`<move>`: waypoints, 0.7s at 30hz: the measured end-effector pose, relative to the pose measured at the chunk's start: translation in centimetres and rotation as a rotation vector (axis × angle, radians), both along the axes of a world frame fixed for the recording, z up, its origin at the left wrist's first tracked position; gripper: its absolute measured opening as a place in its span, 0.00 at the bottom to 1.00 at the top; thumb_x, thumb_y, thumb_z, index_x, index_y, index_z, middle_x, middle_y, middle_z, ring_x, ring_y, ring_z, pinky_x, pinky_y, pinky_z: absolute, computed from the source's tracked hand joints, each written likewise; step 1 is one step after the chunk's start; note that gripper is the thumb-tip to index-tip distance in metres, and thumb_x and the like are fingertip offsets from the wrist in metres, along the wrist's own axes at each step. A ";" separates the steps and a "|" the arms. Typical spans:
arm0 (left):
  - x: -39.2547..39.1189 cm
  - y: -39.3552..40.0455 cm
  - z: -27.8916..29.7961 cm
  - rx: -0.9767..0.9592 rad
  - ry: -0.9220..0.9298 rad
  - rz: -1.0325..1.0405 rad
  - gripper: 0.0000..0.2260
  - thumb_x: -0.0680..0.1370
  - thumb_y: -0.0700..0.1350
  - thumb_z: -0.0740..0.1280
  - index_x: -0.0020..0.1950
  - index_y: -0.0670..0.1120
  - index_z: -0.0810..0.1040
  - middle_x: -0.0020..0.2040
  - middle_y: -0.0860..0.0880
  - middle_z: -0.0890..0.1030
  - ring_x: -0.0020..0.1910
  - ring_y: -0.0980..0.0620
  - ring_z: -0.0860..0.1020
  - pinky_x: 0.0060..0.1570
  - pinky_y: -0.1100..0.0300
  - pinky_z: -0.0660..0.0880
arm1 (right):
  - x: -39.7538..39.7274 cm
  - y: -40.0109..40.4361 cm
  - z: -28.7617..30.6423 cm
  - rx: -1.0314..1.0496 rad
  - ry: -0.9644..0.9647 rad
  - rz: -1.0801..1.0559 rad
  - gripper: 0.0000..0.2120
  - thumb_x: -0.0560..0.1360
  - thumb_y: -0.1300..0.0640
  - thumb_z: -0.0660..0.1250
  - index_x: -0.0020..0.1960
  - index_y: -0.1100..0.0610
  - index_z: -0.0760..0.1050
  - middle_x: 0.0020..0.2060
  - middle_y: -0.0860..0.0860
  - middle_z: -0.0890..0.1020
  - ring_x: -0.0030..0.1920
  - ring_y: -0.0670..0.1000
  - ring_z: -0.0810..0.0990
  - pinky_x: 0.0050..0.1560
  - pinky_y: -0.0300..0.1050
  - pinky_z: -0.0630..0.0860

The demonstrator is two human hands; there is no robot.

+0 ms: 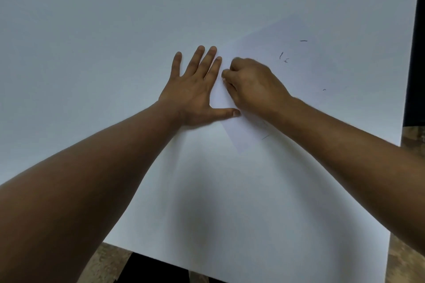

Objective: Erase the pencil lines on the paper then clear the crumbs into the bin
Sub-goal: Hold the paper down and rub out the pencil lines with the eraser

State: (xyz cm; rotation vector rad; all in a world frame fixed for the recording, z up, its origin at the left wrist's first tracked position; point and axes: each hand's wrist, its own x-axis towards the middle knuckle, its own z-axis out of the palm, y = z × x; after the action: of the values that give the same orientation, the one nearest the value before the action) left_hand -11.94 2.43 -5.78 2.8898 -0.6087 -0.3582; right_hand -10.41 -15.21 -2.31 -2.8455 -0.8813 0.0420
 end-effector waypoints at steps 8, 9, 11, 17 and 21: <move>-0.1 -0.1 0.4 0.020 0.025 -0.001 0.57 0.67 0.85 0.41 0.83 0.46 0.38 0.83 0.49 0.35 0.81 0.49 0.32 0.77 0.35 0.36 | -5.7 -3.8 0.3 0.057 0.084 0.019 0.09 0.79 0.60 0.63 0.52 0.63 0.80 0.38 0.55 0.76 0.35 0.56 0.73 0.31 0.48 0.73; 0.0 -0.1 0.3 0.022 0.021 -0.001 0.57 0.68 0.85 0.42 0.83 0.46 0.38 0.83 0.49 0.35 0.81 0.49 0.32 0.77 0.35 0.36 | -6.2 -4.3 0.5 0.057 0.100 0.020 0.11 0.79 0.59 0.61 0.53 0.63 0.80 0.38 0.54 0.75 0.35 0.56 0.73 0.31 0.47 0.72; 0.0 0.0 0.1 0.022 0.001 -0.003 0.57 0.69 0.84 0.44 0.83 0.46 0.38 0.84 0.49 0.36 0.81 0.49 0.33 0.77 0.35 0.36 | -6.8 -5.0 0.7 0.054 0.140 0.016 0.13 0.80 0.57 0.59 0.53 0.62 0.80 0.38 0.53 0.75 0.36 0.55 0.74 0.33 0.46 0.71; -0.1 0.1 -0.2 0.003 -0.021 0.004 0.56 0.69 0.84 0.44 0.84 0.46 0.40 0.84 0.48 0.37 0.82 0.48 0.35 0.77 0.34 0.37 | -2.3 -2.8 1.7 0.121 0.166 -0.047 0.15 0.79 0.52 0.58 0.51 0.56 0.82 0.37 0.53 0.77 0.40 0.56 0.79 0.40 0.49 0.74; 0.0 0.1 -0.3 -0.012 -0.024 -0.008 0.54 0.70 0.84 0.46 0.84 0.50 0.40 0.84 0.48 0.38 0.82 0.48 0.35 0.77 0.34 0.37 | 1.2 -0.1 1.0 0.110 0.082 -0.061 0.15 0.79 0.54 0.59 0.55 0.56 0.83 0.39 0.57 0.79 0.39 0.57 0.78 0.38 0.45 0.69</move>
State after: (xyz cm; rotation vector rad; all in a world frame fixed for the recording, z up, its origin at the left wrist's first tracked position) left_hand -11.99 2.48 -6.10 2.8846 -0.6242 -0.3200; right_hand -9.25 -15.31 -1.29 -2.7451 -0.7558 0.0986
